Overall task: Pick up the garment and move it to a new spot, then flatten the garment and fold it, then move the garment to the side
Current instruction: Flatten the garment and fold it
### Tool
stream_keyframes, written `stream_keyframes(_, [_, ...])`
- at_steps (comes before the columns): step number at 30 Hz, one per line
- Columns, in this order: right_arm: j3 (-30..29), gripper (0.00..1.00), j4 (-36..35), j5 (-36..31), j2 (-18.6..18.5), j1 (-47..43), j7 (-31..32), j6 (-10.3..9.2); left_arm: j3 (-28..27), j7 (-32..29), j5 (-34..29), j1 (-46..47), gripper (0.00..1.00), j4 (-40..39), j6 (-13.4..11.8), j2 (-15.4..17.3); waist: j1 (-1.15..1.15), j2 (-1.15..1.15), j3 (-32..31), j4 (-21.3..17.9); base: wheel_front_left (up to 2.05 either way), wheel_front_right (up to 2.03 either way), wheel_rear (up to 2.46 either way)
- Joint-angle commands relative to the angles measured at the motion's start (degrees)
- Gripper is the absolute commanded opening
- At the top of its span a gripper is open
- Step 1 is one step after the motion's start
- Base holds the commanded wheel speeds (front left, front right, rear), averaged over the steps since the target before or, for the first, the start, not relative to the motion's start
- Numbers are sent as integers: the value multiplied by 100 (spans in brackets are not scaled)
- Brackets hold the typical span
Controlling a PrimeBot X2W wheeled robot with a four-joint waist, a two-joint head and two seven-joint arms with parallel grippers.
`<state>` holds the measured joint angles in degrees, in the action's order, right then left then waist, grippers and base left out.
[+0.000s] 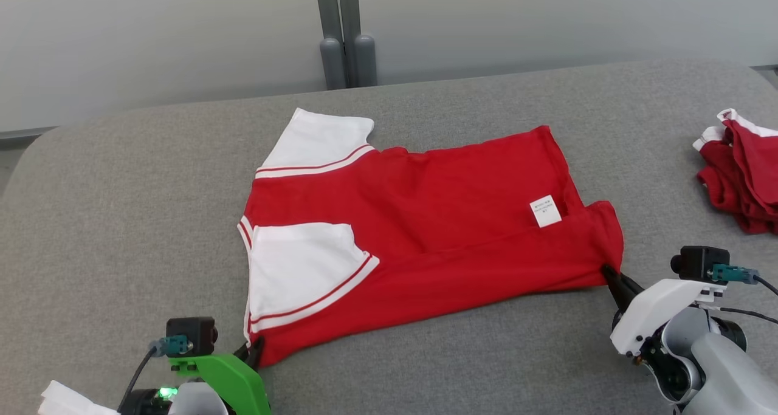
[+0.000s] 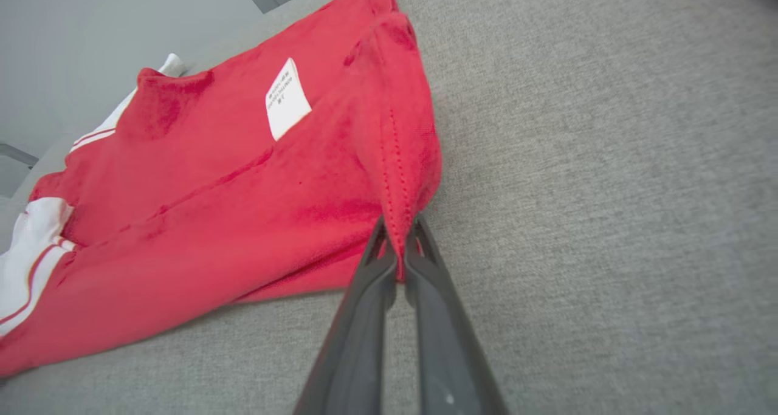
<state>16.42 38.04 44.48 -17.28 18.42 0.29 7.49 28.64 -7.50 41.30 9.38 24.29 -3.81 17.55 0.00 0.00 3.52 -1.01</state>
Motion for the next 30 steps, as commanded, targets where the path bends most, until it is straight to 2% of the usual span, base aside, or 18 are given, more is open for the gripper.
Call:
stream_keyframes(1, [6,0,-72,46,-119,-152,60,0,11,-119,32,-143,0,-104,-56,119,0,0,-87,9,0,0,0])
stream_keyframes(9, [-166,0,-708,343,-368,-886,721,-3,28,-925,169,-910,0,-1283,-473,663,0,0,-223,20,0,0,0])
stream_keyframes(14, [-396,0,-1212,224,-483,-1449,1181,-4,36,-1424,276,-1407,0,-2066,-781,1000,0,0,-228,4,0,0,0])
stream_keyframes(21, [-1030,1,-1902,-189,-318,-2108,1828,-5,-32,-1816,361,-1857,0,-2892,-1125,1328,0,0,-188,-9,0,0,0])
stream_keyframes(22, [-1108,43,-1982,-244,-267,-2160,1897,-5,-35,-1829,347,-1865,8,-2932,-1152,1332,0,0,-185,-13,0,0,0])
stream_keyframes(23, [-1196,100,-2077,-333,-206,-2209,1982,-4,-34,-1841,330,-1874,78,-2971,-1170,1343,0,0,-184,-21,0,0,0])
stream_keyframes(24, [-1267,100,-2153,-407,-153,-2242,2046,-4,-28,-1850,327,-1880,100,-2994,-1190,1341,0,0,-184,-26,0,0,0])
stream_keyframes(30, [-1660,100,-2689,-811,183,-2412,2380,0,-25,-1867,265,-1852,100,-3077,-1238,1383,0,0,-218,-62,0,0,0])
